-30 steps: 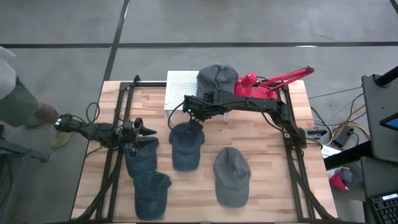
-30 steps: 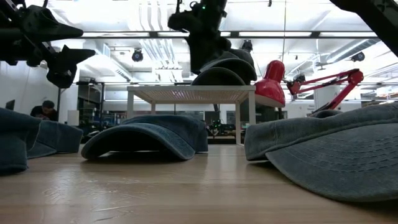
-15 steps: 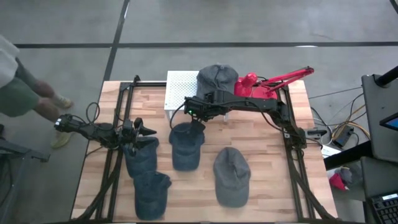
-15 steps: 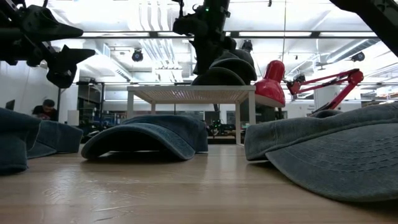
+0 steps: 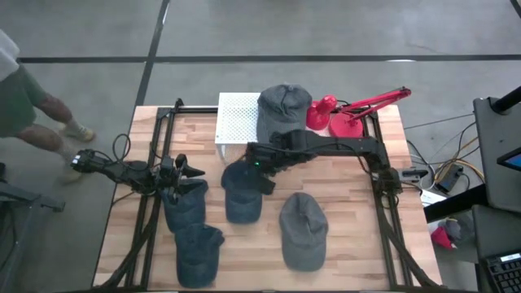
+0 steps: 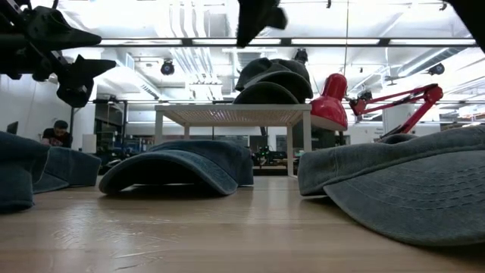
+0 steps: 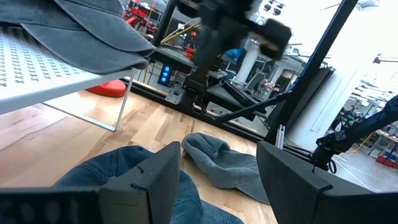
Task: Pick & Place hat
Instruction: Put the gray cap on top of the gray cap on the shelf
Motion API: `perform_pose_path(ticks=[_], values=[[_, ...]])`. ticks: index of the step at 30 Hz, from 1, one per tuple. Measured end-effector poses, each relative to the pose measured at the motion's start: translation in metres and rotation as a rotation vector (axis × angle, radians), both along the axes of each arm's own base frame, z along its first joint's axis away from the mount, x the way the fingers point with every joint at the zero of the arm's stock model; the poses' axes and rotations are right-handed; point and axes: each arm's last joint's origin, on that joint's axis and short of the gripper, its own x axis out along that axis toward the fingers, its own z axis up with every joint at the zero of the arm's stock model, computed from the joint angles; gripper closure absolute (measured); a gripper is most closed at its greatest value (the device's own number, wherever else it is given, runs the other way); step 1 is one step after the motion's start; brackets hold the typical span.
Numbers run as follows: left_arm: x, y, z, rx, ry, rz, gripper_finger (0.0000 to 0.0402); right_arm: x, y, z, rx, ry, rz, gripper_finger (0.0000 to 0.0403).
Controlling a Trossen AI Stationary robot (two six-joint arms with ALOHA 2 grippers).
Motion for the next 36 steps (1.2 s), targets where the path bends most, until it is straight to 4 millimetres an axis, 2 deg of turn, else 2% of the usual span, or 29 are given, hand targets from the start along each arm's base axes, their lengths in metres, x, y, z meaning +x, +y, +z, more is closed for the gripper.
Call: perform_pose_path(ticks=[3, 7, 13, 20, 26, 36], values=[[0.000, 0.000, 0.000, 0.000, 0.000, 0.000, 0.0186, -0.017, 0.015, 0.008, 0.129, 0.063, 0.003, 0.0394], [0.000, 0.000, 0.000, 0.000, 0.000, 0.000, 0.0186, -0.037, 0.035, 0.015, 0.265, 0.152, -0.080, 0.0394], [0.000, 0.000, 0.000, 0.000, 0.000, 0.000, 0.0186, -0.054, 0.071, 0.026, 0.342, 0.134, -0.117, 0.0394], [0.000, 0.000, 0.000, 0.001, 0.002, 0.000, 0.0186, -0.068, 0.109, 0.029, 0.417, 0.152, -0.190, 0.0383], [0.000, 0.000, 0.000, 0.001, 0.002, 0.000, 0.0186, -0.078, 0.139, 0.020, 0.444, 0.204, -0.245, 0.0334], [0.000, 0.000, 0.000, -0.002, 0.002, -0.001, 0.0186, -0.093, 0.171, -0.019, 0.411, 0.329, -0.486, 0.0223]])
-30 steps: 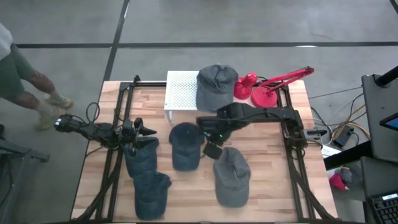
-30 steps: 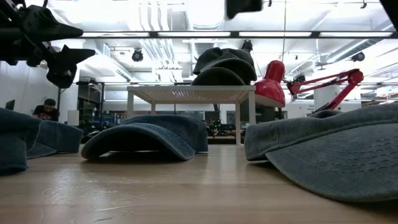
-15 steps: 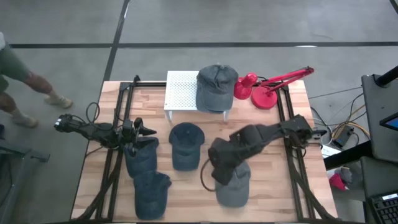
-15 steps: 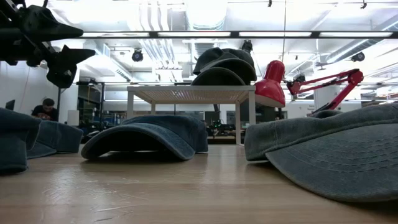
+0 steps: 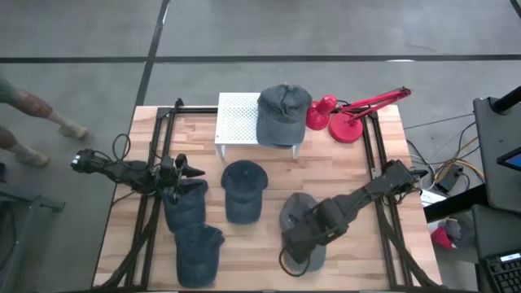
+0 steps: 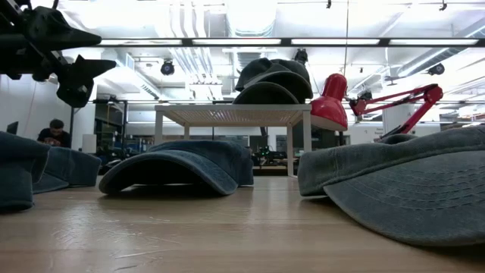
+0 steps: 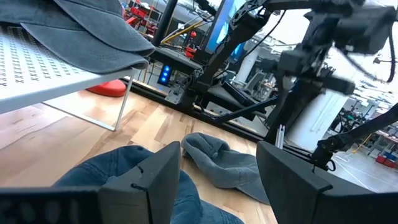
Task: Pick & Place hat
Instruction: Put the gray cap on top of the gray cap on the shelf
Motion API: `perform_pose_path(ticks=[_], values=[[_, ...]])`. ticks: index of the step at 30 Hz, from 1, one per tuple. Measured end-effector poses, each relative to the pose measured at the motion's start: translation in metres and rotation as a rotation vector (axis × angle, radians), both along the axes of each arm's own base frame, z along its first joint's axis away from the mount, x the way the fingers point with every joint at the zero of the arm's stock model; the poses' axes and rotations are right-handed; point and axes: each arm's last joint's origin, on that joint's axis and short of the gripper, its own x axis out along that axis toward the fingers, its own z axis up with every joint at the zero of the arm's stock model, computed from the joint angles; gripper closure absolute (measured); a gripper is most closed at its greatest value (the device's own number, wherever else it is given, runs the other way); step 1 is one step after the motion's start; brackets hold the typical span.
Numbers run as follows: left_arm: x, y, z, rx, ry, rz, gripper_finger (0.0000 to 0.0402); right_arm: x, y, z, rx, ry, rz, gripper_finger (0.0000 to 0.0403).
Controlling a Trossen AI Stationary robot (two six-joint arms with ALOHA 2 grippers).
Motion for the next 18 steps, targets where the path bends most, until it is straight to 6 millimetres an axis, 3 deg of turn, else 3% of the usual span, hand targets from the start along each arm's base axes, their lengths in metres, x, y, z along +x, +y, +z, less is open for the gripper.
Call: perform_pose_path(ticks=[9, 18], values=[[0.000, 0.000, 0.000, -0.059, -0.002, -0.003, 0.0186, -0.004, 0.002, -0.049, -0.100, 0.120, -0.090, 0.0146], [0.000, 0.000, 0.000, -0.102, -0.003, -0.009, 0.0186, 0.003, -0.007, -0.098, -0.121, 0.104, -0.133, 0.0124]])
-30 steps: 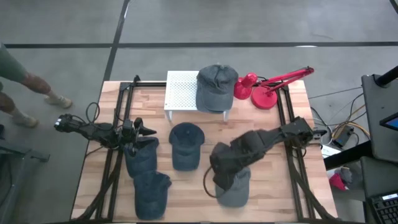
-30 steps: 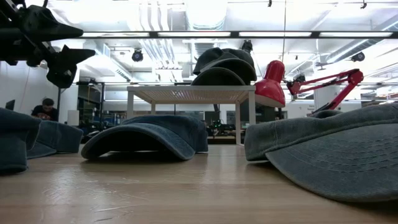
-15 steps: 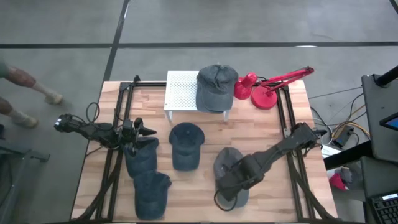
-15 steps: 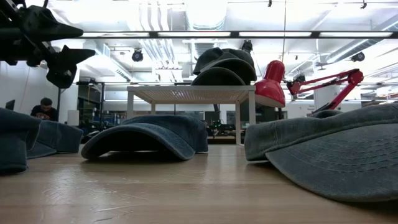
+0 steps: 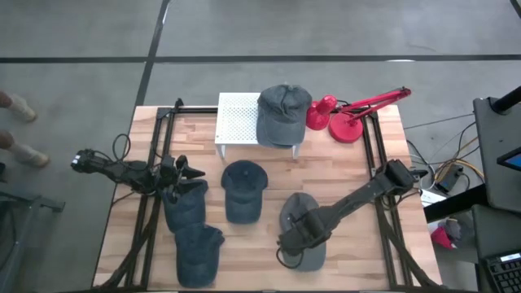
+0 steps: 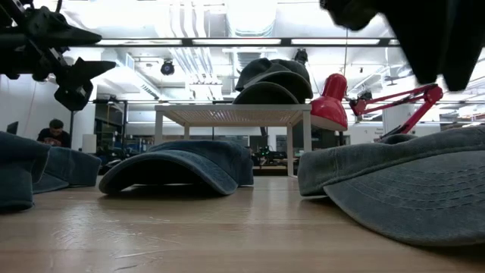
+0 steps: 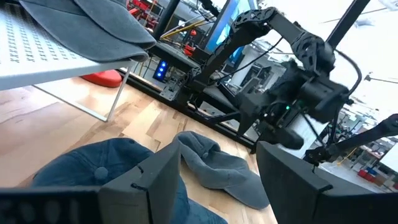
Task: Pick & Place hat
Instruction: Put the gray cap on top of the gray cap on the shelf
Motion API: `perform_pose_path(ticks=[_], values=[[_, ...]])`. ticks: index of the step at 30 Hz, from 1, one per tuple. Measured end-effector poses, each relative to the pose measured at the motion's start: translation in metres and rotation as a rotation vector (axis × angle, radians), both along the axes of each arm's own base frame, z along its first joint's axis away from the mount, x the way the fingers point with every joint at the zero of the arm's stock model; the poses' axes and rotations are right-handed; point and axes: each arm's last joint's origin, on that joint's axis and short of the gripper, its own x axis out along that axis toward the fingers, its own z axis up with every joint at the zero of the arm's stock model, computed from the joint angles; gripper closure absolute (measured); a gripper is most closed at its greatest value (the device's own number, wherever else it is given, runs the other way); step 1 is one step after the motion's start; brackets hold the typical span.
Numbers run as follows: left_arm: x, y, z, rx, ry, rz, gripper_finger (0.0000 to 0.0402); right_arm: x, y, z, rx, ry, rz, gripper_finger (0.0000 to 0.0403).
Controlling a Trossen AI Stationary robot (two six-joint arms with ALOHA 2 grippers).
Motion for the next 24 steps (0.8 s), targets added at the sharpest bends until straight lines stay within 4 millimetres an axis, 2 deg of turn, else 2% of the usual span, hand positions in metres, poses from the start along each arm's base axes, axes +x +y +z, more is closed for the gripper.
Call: perform_pose_path(ticks=[6, 15, 20, 24], values=[[0.000, 0.000, 0.000, -0.006, 0.000, 0.000, 0.0186, -0.001, -0.013, -0.024, -0.037, 0.032, -0.078, 0.0131], [0.000, 0.000, 0.000, -0.008, 0.000, 0.000, 0.0186, -0.001, -0.021, -0.060, -0.002, -0.004, -0.170, 0.0145], [0.000, 0.000, 0.000, 0.001, 0.000, 0.000, 0.0186, -0.006, -0.024, -0.069, -0.010, 0.021, -0.171, 0.0163], [0.000, 0.000, 0.000, 0.003, 0.003, 0.000, 0.0186, -0.007, -0.025, -0.071, -0.012, 0.027, -0.170, 0.0206]])
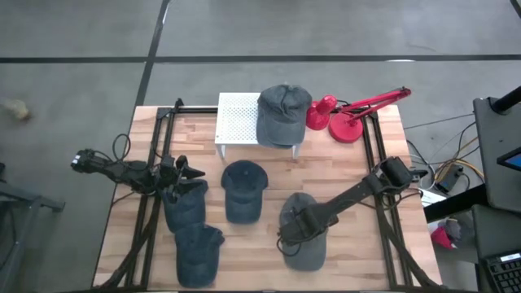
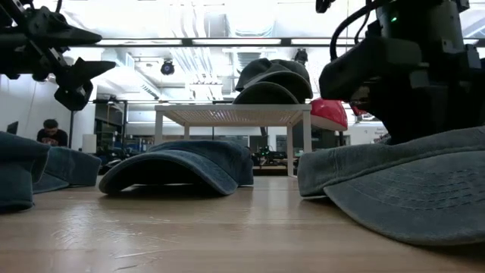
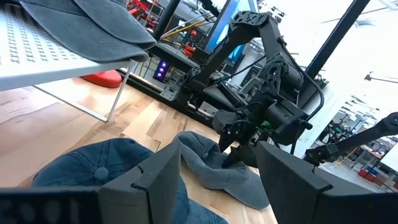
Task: Pick & Place hat
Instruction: Put the gray cap on top of the gray cap on the shelf
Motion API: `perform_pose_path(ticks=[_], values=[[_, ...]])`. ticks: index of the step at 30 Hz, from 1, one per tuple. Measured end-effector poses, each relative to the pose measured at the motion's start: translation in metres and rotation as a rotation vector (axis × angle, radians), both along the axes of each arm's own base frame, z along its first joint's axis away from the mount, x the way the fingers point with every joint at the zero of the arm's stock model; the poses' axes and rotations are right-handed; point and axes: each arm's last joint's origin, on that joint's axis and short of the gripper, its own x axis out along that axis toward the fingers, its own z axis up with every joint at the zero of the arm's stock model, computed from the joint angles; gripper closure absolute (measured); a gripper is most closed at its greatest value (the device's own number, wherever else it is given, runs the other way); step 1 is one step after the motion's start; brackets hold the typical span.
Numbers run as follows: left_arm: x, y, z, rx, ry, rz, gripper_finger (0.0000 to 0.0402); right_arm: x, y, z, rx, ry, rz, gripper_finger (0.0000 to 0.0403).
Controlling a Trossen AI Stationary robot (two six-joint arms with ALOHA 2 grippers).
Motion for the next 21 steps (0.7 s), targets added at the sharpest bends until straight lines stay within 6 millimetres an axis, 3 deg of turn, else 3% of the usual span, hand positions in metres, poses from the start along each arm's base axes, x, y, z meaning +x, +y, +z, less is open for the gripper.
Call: perform_pose_path(ticks=[10, 15, 21], values=[[0.000, 0.000, 0.000, 0.001, 0.000, 0.000, 0.0186, -0.005, -0.003, -0.001, -0.010, 0.018, 0.064, 0.0376], [0.000, 0.000, 0.000, 0.001, 0.000, 0.000, 0.0186, -0.009, -0.005, 0.017, 0.009, -0.022, 0.088, 0.0387], [0.000, 0.000, 0.000, 0.002, 0.001, 0.000, 0.0186, -0.024, -0.012, 0.067, 0.068, -0.162, 0.148, 0.0389]])
